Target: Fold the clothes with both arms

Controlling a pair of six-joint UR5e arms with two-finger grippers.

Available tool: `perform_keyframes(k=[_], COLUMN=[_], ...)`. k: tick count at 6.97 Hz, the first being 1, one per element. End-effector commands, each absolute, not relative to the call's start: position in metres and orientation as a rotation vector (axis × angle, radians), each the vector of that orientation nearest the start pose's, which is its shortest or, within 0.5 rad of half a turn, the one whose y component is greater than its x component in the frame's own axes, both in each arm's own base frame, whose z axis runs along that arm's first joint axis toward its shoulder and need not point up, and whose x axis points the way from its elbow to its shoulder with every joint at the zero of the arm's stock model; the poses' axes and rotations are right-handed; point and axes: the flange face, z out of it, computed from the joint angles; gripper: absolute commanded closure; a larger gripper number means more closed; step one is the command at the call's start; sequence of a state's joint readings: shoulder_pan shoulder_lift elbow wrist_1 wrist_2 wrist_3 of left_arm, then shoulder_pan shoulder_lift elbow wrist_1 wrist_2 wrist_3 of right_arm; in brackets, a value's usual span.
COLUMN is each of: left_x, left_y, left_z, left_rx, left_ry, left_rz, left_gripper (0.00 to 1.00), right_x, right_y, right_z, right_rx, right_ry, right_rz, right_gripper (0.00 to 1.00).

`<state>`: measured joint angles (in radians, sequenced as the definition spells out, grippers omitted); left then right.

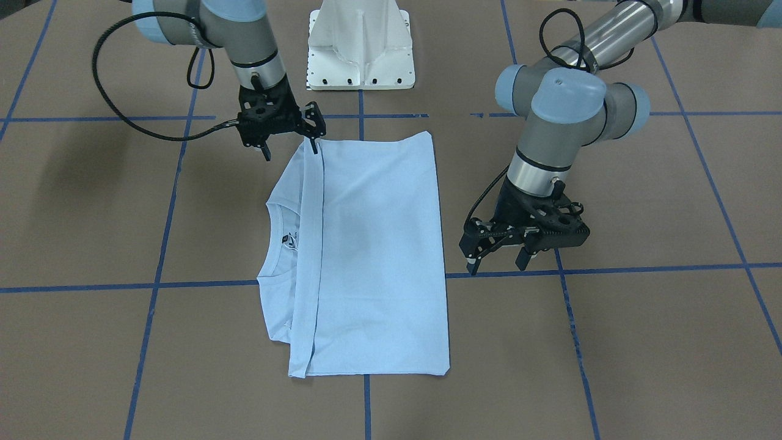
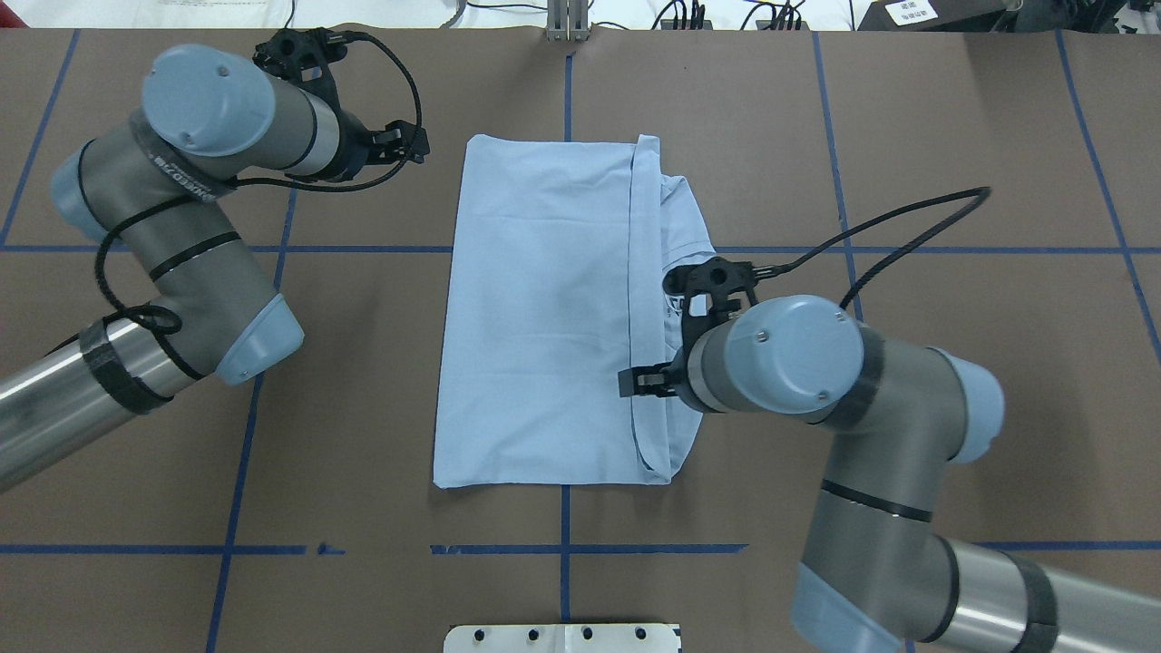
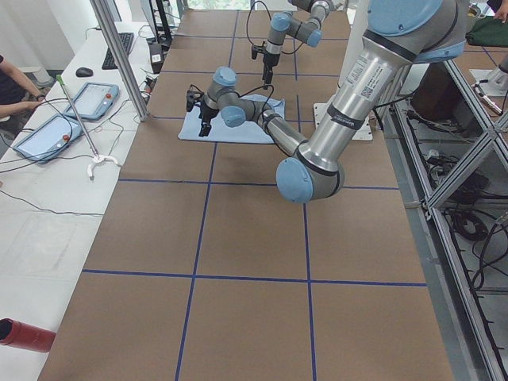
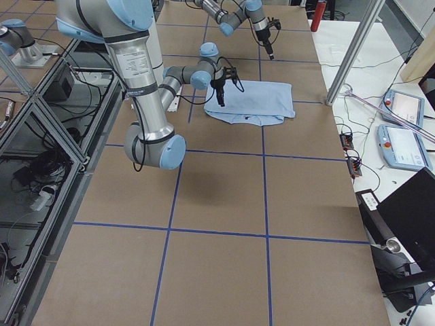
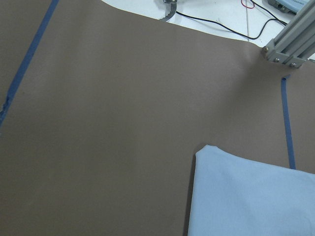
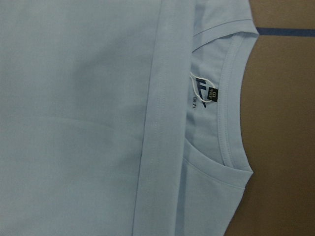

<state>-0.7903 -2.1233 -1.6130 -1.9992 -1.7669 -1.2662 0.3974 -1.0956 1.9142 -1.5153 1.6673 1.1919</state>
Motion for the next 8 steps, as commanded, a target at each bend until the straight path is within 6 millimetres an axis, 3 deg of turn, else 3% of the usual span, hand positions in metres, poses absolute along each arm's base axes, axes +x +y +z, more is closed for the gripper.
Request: perform_keyframes(k=[1, 2, 8], left_x=[0.388, 0.387, 0.398], left_y=[-0.547, -0.547, -0.541], left_z=[0.273, 0.274, 0.275], left_rx=[0.376, 0.375, 0.360], left_ry=[0.972, 0.972, 0.976], left_rz=[-0.335, -0.336, -0.330], left_gripper=[0.00, 0.00, 0.00], right_x=[-0.580, -0.585, -0.590], right_y=[-0.319, -0.317, -0.305], right_z=[0.232, 0.239, 0.268], right_rx=[0.285, 0.301, 0.244], right_ry=[-0.758, -0.684, -0.565], right_rz=[-0.166, -0.262, -0.336], right_gripper=[0.00, 0.00, 0.00])
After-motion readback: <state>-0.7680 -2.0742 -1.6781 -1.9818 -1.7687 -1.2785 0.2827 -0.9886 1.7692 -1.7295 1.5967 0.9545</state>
